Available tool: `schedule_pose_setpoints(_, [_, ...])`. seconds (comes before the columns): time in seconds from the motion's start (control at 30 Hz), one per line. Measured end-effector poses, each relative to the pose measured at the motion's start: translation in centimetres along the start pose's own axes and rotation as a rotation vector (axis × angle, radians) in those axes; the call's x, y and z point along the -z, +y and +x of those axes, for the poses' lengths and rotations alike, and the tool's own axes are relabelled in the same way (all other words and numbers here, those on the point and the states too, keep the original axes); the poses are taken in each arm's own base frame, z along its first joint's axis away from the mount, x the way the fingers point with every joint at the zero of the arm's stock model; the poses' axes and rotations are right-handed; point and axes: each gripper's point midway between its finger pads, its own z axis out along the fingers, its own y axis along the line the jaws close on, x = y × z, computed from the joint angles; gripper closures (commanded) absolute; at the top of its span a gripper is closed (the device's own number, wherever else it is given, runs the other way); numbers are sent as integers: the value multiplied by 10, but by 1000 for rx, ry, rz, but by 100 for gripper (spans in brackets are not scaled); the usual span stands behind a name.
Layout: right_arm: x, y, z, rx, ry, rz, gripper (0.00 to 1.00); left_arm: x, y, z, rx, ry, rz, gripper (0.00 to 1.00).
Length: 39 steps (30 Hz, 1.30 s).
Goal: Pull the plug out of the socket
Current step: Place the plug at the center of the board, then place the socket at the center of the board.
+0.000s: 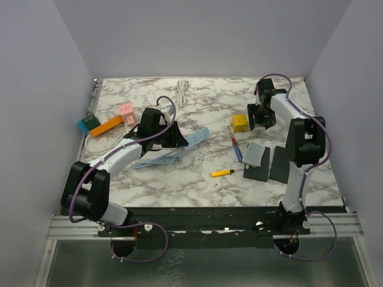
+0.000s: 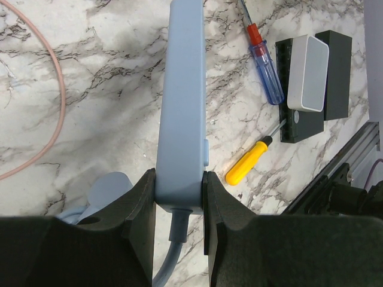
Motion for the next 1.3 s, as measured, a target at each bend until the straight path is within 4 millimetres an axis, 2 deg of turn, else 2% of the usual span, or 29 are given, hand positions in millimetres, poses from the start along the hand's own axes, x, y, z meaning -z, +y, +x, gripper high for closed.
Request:
schedule_pose_setpoints(0.17, [-2,0,2,-2,-5,0,21,0,0,0,0,0,0,100])
schedule_pose_setpoints(0.3, [-1,0,8,-2,0,0,20,0,0,0,0,0,0,100])
schedule_pose_setpoints(0.43, [8,-1,6,-8,-28,-1,21,0,1,0,0,-1,-3,100])
schedule_pose_setpoints(0.6, [34,-2,6,-41,-104,-3,20,-1,7,-4,9,-24,-42,100])
schedule_pose_setpoints(0.83, [88,-1,-1,-98,-307,-39,21,-10,12,-14,118,-130,-64,100])
schedule_pose_setpoints(1.03, [118,15,8,-134,-423,-148,21,-36,-16,-32,175,-249,-30,100])
schedule_pose_setpoints(1.3, [147,30,11,-148,-518,-255,21,-99,-37,-48,285,-356,-33,100])
